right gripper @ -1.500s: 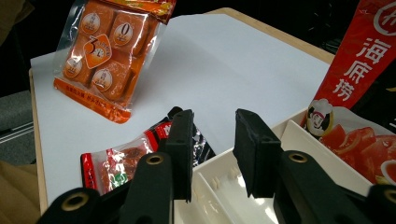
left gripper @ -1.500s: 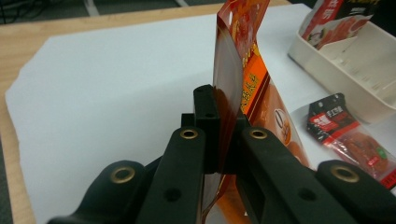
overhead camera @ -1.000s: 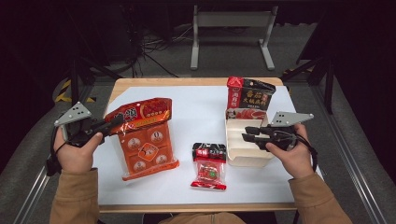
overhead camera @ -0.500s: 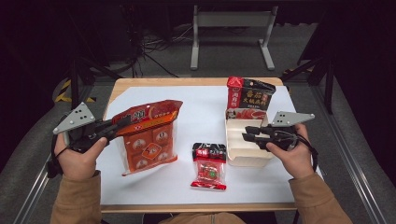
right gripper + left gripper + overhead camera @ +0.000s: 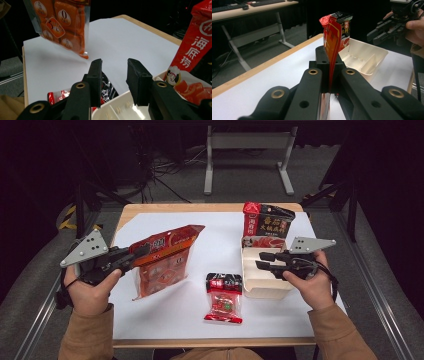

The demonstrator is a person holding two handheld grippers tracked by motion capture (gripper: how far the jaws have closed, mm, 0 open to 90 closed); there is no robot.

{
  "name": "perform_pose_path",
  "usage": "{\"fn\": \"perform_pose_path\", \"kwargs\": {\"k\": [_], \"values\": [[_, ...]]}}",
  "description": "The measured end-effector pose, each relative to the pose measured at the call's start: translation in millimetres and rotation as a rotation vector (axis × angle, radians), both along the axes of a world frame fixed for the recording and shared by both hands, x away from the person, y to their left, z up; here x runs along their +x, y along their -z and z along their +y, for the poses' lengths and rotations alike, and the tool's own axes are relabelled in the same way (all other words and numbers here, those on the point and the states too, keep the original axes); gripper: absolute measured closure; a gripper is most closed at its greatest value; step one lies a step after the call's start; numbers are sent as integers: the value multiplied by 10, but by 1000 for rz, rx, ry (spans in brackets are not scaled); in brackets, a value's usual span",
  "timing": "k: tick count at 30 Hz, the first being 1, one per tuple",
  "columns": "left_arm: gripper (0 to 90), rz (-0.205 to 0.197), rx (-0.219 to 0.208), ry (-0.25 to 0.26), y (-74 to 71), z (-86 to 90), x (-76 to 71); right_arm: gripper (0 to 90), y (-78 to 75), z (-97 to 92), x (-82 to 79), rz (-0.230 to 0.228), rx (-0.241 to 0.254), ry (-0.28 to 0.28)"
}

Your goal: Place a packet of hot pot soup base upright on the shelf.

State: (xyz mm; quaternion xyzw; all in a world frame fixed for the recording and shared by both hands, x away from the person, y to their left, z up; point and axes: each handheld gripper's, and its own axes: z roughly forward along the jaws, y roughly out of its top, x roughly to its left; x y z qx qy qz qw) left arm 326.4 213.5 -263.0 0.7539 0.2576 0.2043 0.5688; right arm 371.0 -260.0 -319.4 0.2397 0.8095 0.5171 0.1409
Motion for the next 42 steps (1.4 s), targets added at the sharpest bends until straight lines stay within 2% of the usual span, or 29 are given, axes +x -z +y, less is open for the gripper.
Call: {"fn": "perform_pose_path", "kwargs": {"k": [5,8,12,21,27,32,42], "values": [[900,0,-14,21,-22,-67,36,550,-31,77,23,-25,29,-24],[900,-13,-24,45,-55,-128,29,482,-36,153,43,-34,55,-39],[900,-27,-41,69,-88,-183,16,401,-41,257,83,-54,61,-61],[900,-50,-62,122,-137,-325,16,353,-36,473,173,-63,88,-123],[900,-47,-66,169,-181,-421,43,333,-11,543,196,-65,89,-144],[900,-54,-79,214,-203,-565,70,322,11,591,204,-68,92,-167],[900,-63,-90,264,-199,-693,100,308,27,656,220,-84,115,-216]]}}
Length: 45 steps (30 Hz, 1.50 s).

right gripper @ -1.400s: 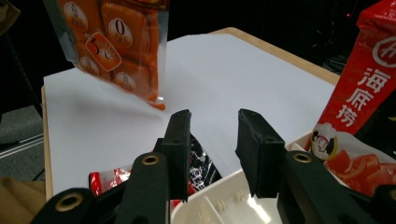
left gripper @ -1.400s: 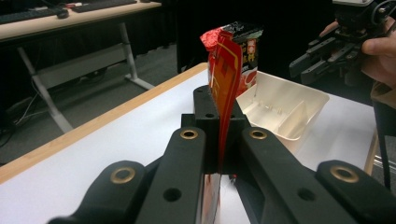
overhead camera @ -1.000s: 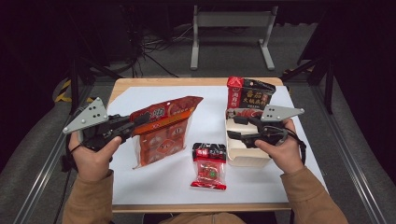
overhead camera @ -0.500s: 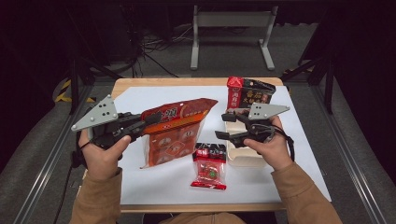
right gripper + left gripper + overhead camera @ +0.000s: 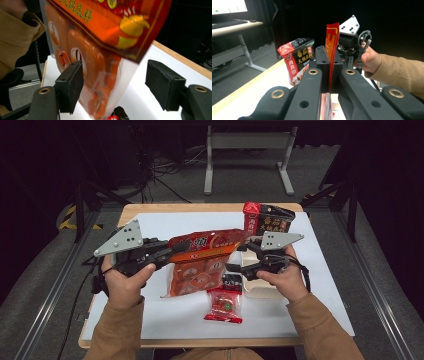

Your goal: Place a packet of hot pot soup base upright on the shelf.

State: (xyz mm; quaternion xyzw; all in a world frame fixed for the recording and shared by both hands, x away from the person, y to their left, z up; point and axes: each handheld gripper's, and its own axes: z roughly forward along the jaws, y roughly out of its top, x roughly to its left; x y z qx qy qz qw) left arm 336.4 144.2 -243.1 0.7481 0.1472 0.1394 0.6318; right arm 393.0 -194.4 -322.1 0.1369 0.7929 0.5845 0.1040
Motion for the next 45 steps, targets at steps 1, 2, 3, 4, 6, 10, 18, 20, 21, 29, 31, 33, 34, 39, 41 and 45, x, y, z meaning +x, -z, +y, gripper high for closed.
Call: {"fn": "perform_pose_path", "kwargs": {"k": [1,2,3,4,6,10,18,20,21,29,31,33,34,39,41,45], "values": [[900,3,-2,3,4,-8,1,304,1,7,1,-3,5,-8],[900,3,-1,6,6,-12,1,302,2,14,0,-2,6,-15],[900,2,0,12,7,-15,1,300,3,23,-1,-3,8,-20],[900,-1,2,22,8,-16,3,296,5,34,-2,-4,8,-28],[900,-2,3,29,13,-15,5,286,13,64,-6,-10,-2,-43],[900,3,1,28,26,-16,16,287,36,142,-30,-23,-17,-77],[900,6,-4,33,39,-32,26,297,70,231,-33,-29,-18,-101],[900,6,-9,34,40,-31,25,302,76,244,-33,-32,-18,-100],[900,7,-12,35,40,-30,24,312,81,247,-33,-31,-15,-102],[900,6,-23,35,47,-3,35,486,87,224,-45,-22,6,-156],[900,11,-27,30,51,4,40,561,88,213,-48,-18,0,-175],[900,9,-24,30,54,6,46,615,86,202,-54,-20,-6,-191],[900,8,-22,30,55,5,48,633,84,197,-57,-21,-12,-195],[900,21,-23,34,62,6,53,657,77,183,-62,-18,-21,-205],[900,22,-24,33,63,12,56,666,73,178,-65,-10,-21,-215],[899,20,-32,30,66,28,63,687,51,170,-88,-8,-18,-224]]}}
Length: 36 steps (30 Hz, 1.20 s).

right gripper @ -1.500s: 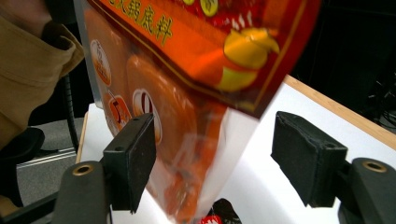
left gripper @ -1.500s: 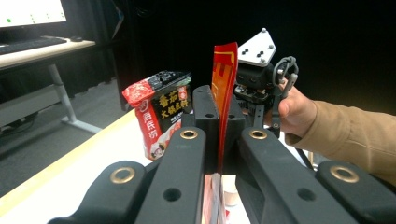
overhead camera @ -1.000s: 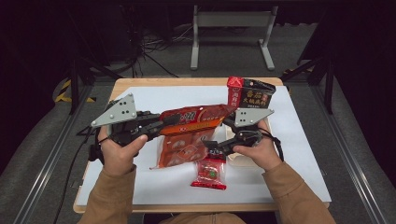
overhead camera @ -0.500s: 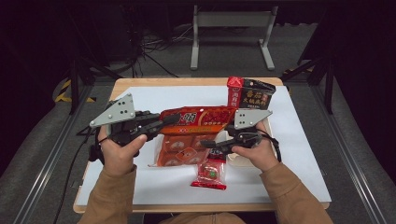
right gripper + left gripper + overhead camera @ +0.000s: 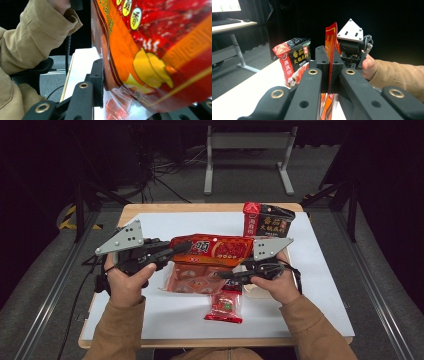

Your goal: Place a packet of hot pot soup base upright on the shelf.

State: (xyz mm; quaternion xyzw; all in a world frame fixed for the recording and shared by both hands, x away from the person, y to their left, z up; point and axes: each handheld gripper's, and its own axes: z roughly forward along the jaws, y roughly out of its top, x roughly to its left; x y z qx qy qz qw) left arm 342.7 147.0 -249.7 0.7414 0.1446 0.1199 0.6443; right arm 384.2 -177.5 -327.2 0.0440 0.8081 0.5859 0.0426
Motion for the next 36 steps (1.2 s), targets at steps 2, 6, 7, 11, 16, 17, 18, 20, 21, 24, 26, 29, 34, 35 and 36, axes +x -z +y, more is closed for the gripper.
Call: {"fn": "perform_pose_path", "kwargs": {"k": [2,6,7,11,16,17,18,20,21,24,26,29,34,35,36], "values": [[897,9,-9,-3,5,4,4,694,-16,-5,-13,-7,-2,3],[894,17,-14,0,13,26,27,701,-42,-19,-23,0,-2,-1],[893,19,-21,-1,16,27,28,701,-47,-22,-25,3,-1,-2],[888,15,-21,-2,21,35,32,703,-68,-44,-28,18,6,-3],[882,25,-26,-7,31,45,38,704,-88,-66,-32,28,6,-1],[880,18,-25,-9,30,47,39,704,-96,-71,-31,29,8,0],[877,17,-25,-9,28,48,38,705,-108,-78,-32,30,8,0],[876,18,-25,-7,25,54,36,705,-130,-87,-38,27,7,0],[876,17,-26,-7,24,56,34,705,-138,-90,-43,27,7,1],[865,18,-30,-9,25,59,33,706,-169,-107,-52,25,3,2],[840,20,-33,-19,26,62,33,706,-188,-122,-52,26,2,6],[777,31,-38,-24,25,81,40,706,-215,-145,-54,26,-2,13],[630,16,-34,-44,17,98,40,706,-296,-214,-58,22,5,28],[609,16,-40,-47,16,103,34,706,-320,-230,-59,17,5,34],[574,11,-36,-49,13,110,34,706,-350,-252,-61,15,8,42]]}}
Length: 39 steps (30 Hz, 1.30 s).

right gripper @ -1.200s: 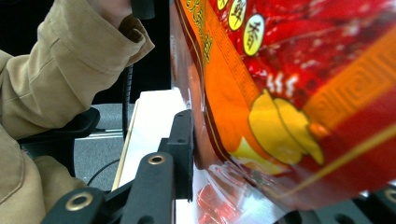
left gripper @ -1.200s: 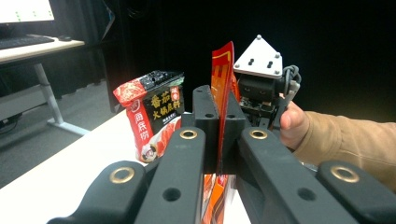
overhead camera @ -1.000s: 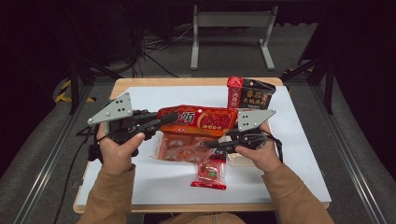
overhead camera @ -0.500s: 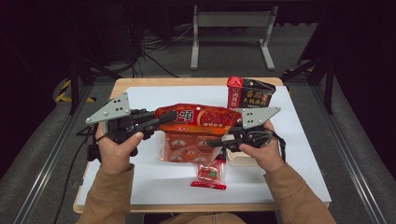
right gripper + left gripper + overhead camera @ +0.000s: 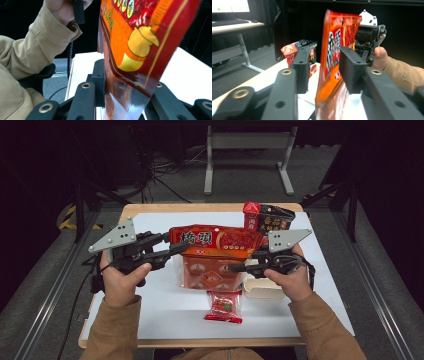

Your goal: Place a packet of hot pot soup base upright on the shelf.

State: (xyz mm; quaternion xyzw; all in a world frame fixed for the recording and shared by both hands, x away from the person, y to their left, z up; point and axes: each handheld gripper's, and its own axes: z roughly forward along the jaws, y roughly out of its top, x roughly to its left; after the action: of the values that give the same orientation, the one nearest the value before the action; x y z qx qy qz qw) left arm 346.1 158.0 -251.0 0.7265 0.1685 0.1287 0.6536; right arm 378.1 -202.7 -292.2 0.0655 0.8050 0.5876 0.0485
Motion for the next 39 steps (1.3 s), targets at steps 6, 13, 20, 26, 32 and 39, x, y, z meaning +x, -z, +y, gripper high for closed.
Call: {"fn": "perform_pose_path", "kwargs": {"k": [6,13,20,26,32,39], "values": [[512,3,-3,-9,12,43,22,706,-131,-117,-5,-17,1,45],[462,6,5,-33,33,71,56,706,-244,-314,-7,-33,27,107],[402,-7,38,-43,63,47,83,706,-346,-544,-11,-50,43,173],[362,-8,60,-49,86,31,97,706,-377,-684,-11,-56,47,209],[347,-3,70,-67,135,51,123,706,-380,-793,6,-59,45,252],[331,12,102,-90,299,15,198,706,-381,-935,21,-60,43,306]]}}
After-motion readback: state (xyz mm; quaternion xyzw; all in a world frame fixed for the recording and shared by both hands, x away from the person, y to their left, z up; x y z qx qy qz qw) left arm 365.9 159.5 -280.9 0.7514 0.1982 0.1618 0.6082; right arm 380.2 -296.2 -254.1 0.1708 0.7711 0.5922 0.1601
